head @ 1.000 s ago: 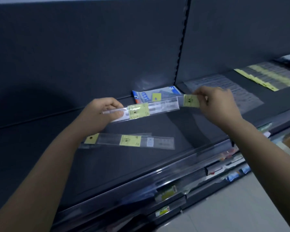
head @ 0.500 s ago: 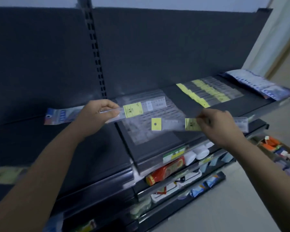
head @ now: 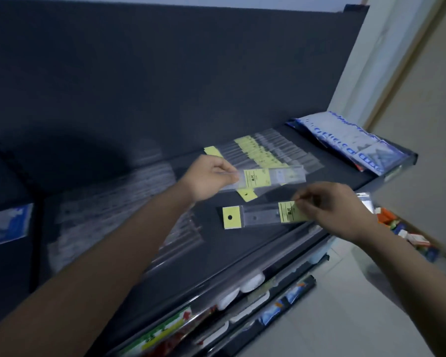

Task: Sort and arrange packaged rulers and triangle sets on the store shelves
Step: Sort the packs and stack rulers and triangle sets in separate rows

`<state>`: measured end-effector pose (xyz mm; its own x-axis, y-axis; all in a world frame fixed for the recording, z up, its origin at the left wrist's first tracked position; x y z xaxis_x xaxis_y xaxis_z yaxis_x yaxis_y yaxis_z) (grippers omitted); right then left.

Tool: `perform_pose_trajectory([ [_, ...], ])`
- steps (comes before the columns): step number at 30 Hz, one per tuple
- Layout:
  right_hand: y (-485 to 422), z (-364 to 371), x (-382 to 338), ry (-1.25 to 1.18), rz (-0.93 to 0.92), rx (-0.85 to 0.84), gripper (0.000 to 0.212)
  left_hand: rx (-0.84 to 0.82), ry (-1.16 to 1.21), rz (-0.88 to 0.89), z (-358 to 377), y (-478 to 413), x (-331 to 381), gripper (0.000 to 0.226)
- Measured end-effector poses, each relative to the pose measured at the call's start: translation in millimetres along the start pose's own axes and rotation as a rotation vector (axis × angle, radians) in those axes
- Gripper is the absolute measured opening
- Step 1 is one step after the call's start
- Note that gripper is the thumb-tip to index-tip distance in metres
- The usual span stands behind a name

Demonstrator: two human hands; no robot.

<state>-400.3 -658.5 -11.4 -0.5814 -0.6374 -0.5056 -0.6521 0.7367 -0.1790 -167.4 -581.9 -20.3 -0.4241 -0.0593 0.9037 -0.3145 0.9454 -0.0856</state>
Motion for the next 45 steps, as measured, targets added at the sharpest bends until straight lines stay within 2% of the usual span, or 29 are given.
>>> perform_pose_trajectory([
  [4, -25, -15, 34, -0.068, -0.007, -0.041, 0.016, 0.071, 0.047, -0.092, 44, -33, 7, 0.003],
  [7, -43, -18, 58, -0.131, -0.058, -0.096, 0.015, 0.107, -0.037, -0.106, 68, -49, 9, 0.006],
  [12, -76, -21, 101, -0.27, -0.152, -0.236, 0.02, 0.185, -0.421, -0.171, 87, -50, 9, 0.012],
  [20, -109, -13, 124, -0.269, -0.393, -0.344, 0.007, 0.535, -0.677, -0.318, 103, -29, 26, 0.035],
  [24, -114, -6, 118, -0.325, -0.478, -0.411, 0.008, 0.786, -0.779, -0.249, 106, -17, 37, 0.046],
  [26, -122, -1, 112, -0.283, -0.514, -0.4, 0.004, 0.752, -0.735, -0.191, 110, -11, 38, 0.039],
  [29, -133, 8, 104, -0.242, -0.531, -0.373, 0.007, 0.661, -0.816, -0.194, 120, 0, 34, 0.026],
  [33, -133, 16, 105, -0.132, -0.541, -0.343, 0.01, 0.792, -0.991, -0.307, 119, 20, 32, 0.05],
  [37, -121, 9, 81, -0.127, -0.548, -0.184, 0.014, 0.82, -1.038, -0.391, 98, 51, 35, 0.07],
  [45, -34, 53, -80, -0.205, -0.729, -0.154, 0.017, 0.721, -1.282, -0.601, 8, 189, 30, 0.085],
])
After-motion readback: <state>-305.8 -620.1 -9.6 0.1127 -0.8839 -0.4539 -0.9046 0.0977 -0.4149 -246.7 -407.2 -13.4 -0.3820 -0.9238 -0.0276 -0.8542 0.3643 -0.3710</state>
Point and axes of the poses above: each hand's wrist, its own y-axis away from the middle knuckle, its own z-axis out of the palm, x = y × z, the point moved 3 cm from there along -y, towards the middle knuckle, and after that the axes turned 6 degrees about z, right-handed, at the moved point
